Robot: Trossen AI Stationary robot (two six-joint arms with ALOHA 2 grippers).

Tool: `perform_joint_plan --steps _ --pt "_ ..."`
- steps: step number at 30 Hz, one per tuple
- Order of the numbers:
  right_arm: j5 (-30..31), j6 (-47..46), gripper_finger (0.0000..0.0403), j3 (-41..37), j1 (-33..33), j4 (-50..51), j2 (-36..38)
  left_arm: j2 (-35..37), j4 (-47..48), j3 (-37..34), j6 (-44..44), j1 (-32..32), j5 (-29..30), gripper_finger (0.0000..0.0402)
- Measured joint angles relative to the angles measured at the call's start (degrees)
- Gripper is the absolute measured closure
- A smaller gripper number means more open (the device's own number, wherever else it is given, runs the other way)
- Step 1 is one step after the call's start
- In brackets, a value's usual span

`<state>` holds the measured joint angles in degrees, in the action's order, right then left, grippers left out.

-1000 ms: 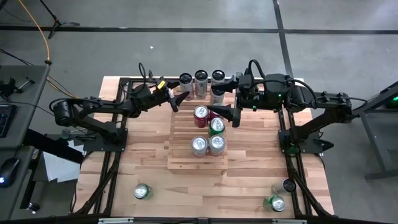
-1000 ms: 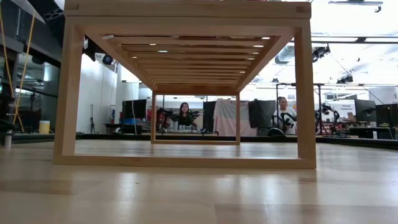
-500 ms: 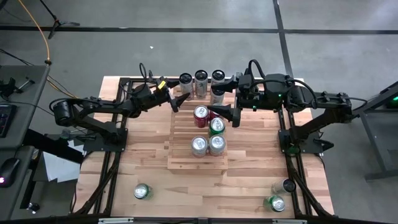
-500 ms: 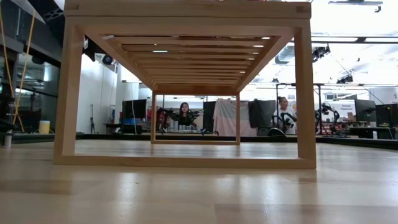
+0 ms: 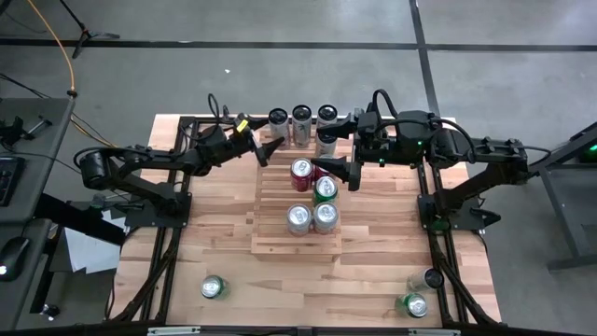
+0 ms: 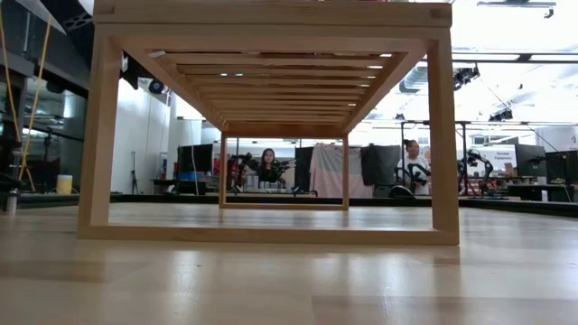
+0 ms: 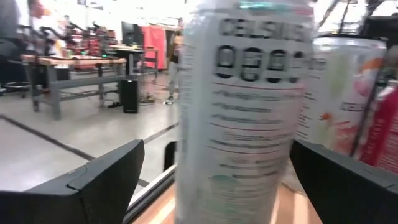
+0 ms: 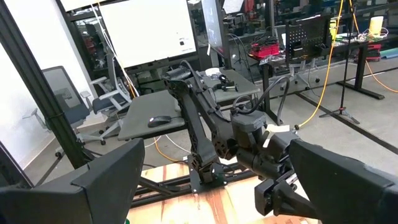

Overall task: Place canned beverage on shelf
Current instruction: Put the white pink can on the shelf

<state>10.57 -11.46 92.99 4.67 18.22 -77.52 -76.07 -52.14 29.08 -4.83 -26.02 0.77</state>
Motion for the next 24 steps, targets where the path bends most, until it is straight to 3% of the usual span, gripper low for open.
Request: perform_joint_plan --steps 14,24 --pt "0.0 0.2 0.0018 0.0 0.0 0.0 0.0 1.1 0.8 0.0 -7.1 0.0 -16.7 0.0009" --pt "0.0 1.5 0.0018 0.0 0.0 0.0 0.0 10.6 12.9 0.0 -2.9 -1.5 -18.3 0.0009"
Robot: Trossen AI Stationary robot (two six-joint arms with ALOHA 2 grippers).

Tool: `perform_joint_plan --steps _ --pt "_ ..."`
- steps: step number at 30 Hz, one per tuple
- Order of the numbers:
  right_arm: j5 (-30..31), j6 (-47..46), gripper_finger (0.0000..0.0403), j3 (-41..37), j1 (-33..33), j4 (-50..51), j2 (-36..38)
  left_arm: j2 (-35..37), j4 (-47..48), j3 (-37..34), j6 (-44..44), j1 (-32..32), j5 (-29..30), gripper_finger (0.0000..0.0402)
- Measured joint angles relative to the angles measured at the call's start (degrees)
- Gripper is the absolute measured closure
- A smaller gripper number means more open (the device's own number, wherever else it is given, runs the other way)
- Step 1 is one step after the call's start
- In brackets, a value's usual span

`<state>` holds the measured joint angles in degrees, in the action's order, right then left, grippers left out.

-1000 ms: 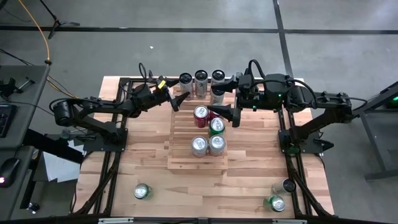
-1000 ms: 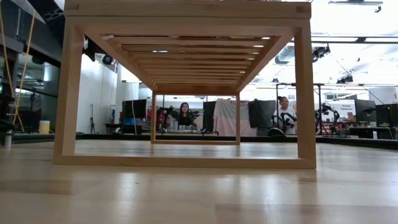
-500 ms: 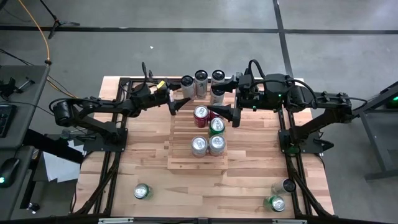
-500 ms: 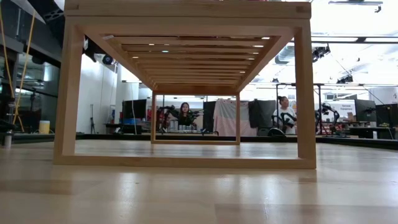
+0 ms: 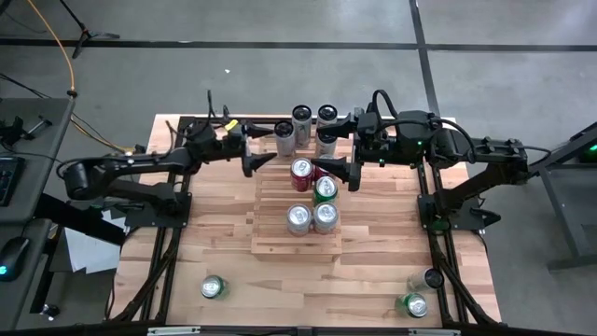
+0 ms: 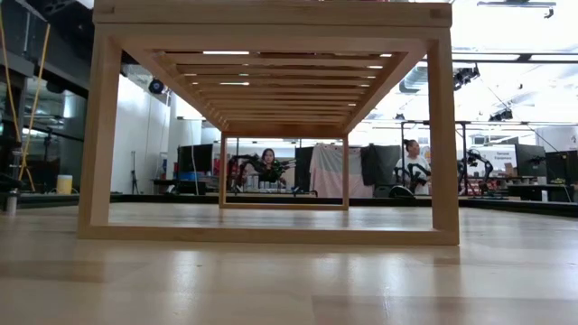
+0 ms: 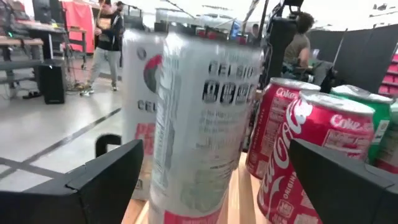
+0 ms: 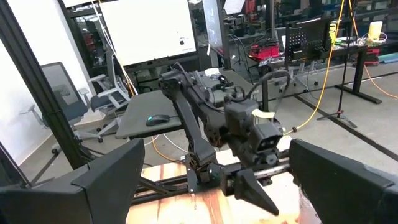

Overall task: Place canned beverage on shelf
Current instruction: Put the white pink can on the shelf

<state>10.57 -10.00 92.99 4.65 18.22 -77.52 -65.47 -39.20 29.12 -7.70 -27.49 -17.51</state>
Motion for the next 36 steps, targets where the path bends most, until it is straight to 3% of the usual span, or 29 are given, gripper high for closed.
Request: perform_joint_plan --steps 10,16,20,26,30,36 --pt "0.0 0.0 0.0018 0.0 0.0 0.0 0.0 10.3 3.9 0.0 -2.1 -0.1 -0.2 0.0009" --pt "0.0 0.0 0.0018 0.0 0.0 0.6 0.7 16.3 3.9 0.0 -9.3 2.1 -5.4 0.0009" --pt "0.0 0.6 0.0018 0.0 0.0 3.0 1.8 19.5 3.9 0.0 -13.3 5.6 -8.9 0.0009" --pt "0.0 3.4 0.0018 0.0 0.0 4.8 3.0 22.5 4.9 0.1 -13.9 15.8 -7.1 0.0009" --pt "0.9 5.9 0.0018 0.0 0.0 6.4 3.7 23.0 19.5 6.0 -12.0 22.9 -1.3 0.0009" --pt "1.7 7.5 0.0018 0.0 -0.5 10.6 4.2 18.8 49.9 25.6 -3.5 30.8 13.3 0.0009"
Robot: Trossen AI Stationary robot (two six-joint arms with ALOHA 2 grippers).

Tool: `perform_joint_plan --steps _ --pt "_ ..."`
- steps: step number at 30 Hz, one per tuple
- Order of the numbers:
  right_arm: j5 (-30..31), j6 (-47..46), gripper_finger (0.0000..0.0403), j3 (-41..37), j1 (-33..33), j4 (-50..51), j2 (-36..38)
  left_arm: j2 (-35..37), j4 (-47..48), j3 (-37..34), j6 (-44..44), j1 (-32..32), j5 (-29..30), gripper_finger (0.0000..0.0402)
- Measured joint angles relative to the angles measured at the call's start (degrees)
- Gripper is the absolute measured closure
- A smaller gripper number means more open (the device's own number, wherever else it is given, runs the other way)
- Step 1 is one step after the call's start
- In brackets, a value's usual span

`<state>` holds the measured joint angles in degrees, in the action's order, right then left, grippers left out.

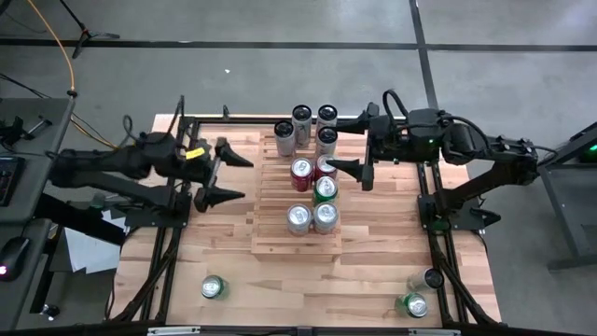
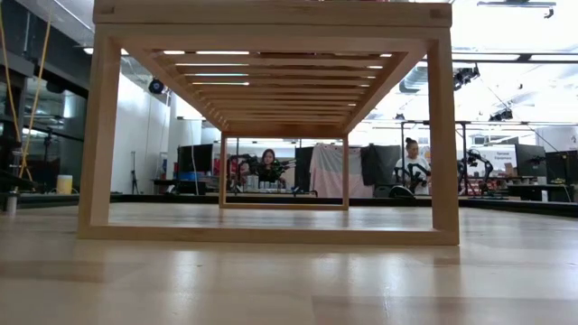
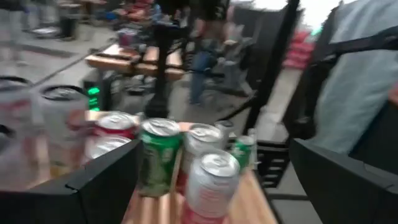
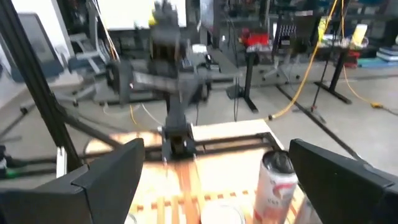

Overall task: Place canned beverage on shelf
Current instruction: Put the white pink can on the shelf

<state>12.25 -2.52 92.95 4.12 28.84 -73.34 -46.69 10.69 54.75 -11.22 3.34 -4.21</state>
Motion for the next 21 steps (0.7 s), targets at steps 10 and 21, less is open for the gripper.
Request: perform_joint_plan --steps 10,21 --pt "-7.0 -8.9 0.0018 0.0 0.2 13.7 2.7 -3.2 -1.9 13.4 -7.8 2.5 3.4 0.0009" --pt "-17.1 -44.6 0.0018 0.0 8.7 38.6 5.1 -4.6 -2.5 13.4 -9.6 2.5 4.5 0.0009"
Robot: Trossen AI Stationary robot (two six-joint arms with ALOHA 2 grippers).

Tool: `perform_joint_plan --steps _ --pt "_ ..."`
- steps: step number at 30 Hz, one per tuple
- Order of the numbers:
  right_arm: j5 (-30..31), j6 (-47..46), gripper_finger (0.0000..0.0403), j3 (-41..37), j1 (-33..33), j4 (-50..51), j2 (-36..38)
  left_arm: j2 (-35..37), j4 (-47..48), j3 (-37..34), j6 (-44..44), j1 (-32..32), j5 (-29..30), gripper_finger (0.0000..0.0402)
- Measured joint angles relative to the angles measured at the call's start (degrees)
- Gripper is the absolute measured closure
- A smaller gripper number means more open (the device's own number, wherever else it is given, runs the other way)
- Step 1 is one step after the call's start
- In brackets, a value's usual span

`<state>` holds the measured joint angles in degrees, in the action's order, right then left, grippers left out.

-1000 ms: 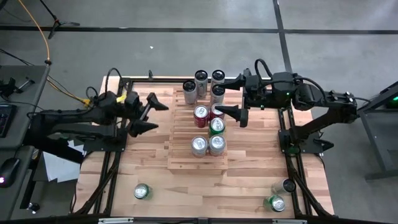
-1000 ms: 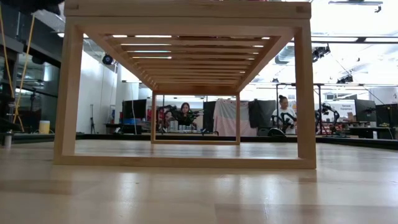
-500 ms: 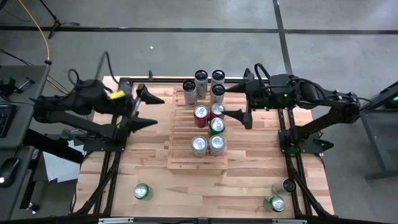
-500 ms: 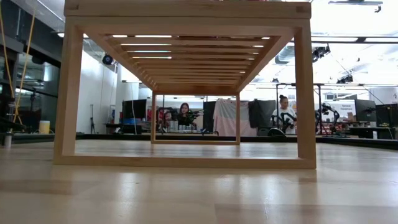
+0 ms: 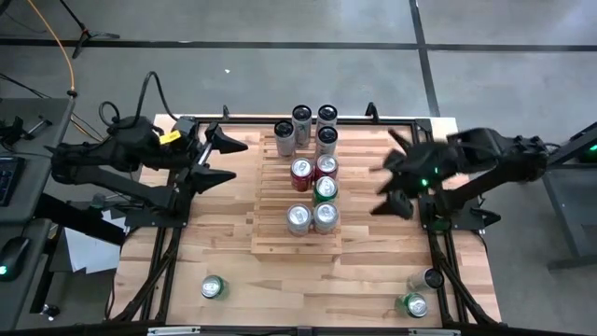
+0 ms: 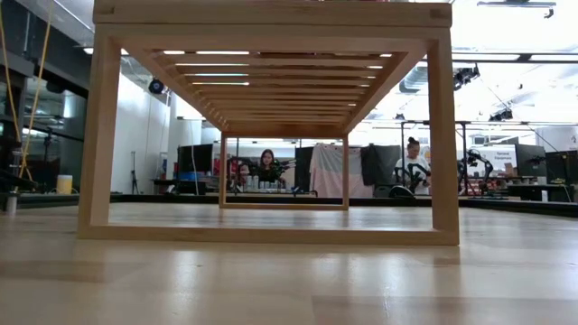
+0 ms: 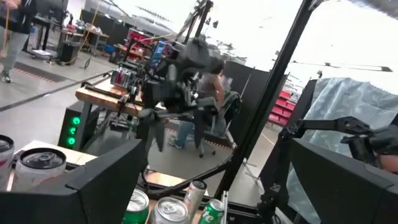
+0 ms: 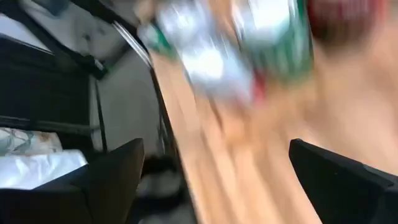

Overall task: Place canned beverage on shelf
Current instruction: Put the white pink can on the shelf

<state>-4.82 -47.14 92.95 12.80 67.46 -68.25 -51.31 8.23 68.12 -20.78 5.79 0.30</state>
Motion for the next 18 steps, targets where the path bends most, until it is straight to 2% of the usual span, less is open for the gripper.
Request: perform_joint_plan --steps 4,7,10,13,16,18 --pt "0.2 -19.9 0.0018 -2.1 9.4 9.9 -0.3 -1.1 0.1 0.0 0.5 -0.8 0.0 0.0009" --pt "0.7 -37.0 0.0018 -6.5 17.5 11.8 -0.3 -1.8 1.1 0.0 0.4 -1.0 0.0 0.0009" --pt "-0.5 -54.8 0.0018 -12.6 25.0 9.5 -0.3 -2.3 2.9 0.0 0.4 -1.0 0.0 0.0009" --pt "-4.6 -70.9 0.0018 -19.0 31.1 4.6 -0.4 -2.3 4.8 0.0 0.4 -0.9 0.0 0.0009" --pt "-9.9 -82.5 0.0018 -24.7 36.2 -1.5 -0.4 -2.2 5.9 0.0 0.4 -0.9 0.0 0.0009" --pt "-14.2 -84.9 0.0018 -27.6 38.2 -4.3 -0.5 -2.2 6.0 0.0 0.4 -0.9 0.0 0.0009"
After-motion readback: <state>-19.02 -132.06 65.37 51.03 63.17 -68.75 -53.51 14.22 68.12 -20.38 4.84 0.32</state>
